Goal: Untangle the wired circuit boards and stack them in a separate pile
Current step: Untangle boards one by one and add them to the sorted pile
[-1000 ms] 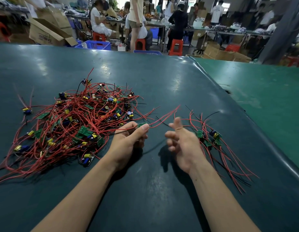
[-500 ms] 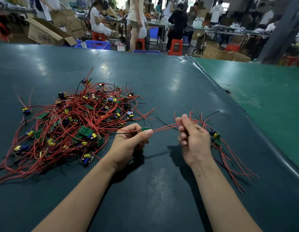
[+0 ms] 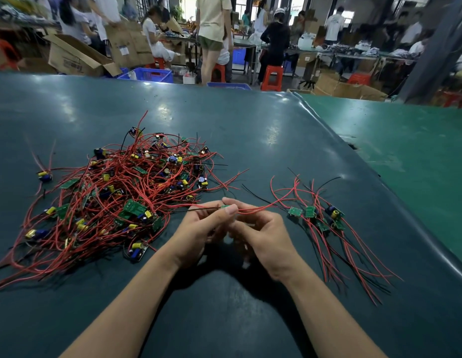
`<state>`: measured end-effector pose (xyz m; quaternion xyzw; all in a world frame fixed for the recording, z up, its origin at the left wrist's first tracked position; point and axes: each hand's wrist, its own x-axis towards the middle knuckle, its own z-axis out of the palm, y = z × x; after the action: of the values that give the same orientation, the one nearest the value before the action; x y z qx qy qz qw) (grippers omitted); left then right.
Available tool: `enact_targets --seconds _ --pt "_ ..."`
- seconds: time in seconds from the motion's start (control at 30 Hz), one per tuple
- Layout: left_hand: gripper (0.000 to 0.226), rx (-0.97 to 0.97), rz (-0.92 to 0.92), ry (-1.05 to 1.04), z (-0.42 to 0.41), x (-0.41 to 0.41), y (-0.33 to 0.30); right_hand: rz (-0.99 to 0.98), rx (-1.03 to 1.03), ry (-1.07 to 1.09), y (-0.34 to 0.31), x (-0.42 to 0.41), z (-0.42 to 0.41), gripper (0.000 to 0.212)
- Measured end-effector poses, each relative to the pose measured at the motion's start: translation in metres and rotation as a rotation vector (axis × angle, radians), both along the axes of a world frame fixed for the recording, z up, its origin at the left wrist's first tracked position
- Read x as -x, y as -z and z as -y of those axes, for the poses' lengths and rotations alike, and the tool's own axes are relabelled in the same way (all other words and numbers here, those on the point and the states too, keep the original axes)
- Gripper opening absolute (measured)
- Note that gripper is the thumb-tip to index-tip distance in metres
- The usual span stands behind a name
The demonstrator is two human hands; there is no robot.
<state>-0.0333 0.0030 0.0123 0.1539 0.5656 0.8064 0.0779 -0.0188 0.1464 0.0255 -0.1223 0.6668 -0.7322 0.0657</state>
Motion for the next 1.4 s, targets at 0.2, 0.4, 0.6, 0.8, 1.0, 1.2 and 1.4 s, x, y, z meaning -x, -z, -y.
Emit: enact_targets --seconds 0.2,0.4,0.6,0.8,1.0,1.2,1.4 --pt "0.041 0.076 0.052 0.067 0.004 0.0 -0.002 -0.119 0.023 0.151 0.001 -0.005 0.002 0.024" --pt "0.054 0.14 0.013 -0.116 0.0 0.002 -0.004 -0.198 0.201 0.693 -0.001 -0.003 -0.003 0.011" --pt "0.05 0.088 0.018 -0.253 0.001 -0.001 -0.005 0.306 0.95 0.843 -0.006 0.005 -0.033 0.019" --pt "0.041 0.791 -0.468 -0.87 0.014 -0.006 0.001 0.387 0.771 0.654 -0.004 0.008 -0.024 0.005" --pt "0.024 1.247 -0.433 -1.355 0.049 0.001 -0.005 0.285 0.517 0.538 -0.002 0.012 -0.014 0.007" --pt "0.045 1.416 -0.071 -1.237 0.058 0.005 -0.002 0.222 0.326 0.468 -0.004 0.015 -0.01 0.009" --pt "0.032 1.326 -0.081 -1.286 0.062 0.005 -0.006 0.228 0.302 0.44 -0.004 0.016 -0.013 0.009"
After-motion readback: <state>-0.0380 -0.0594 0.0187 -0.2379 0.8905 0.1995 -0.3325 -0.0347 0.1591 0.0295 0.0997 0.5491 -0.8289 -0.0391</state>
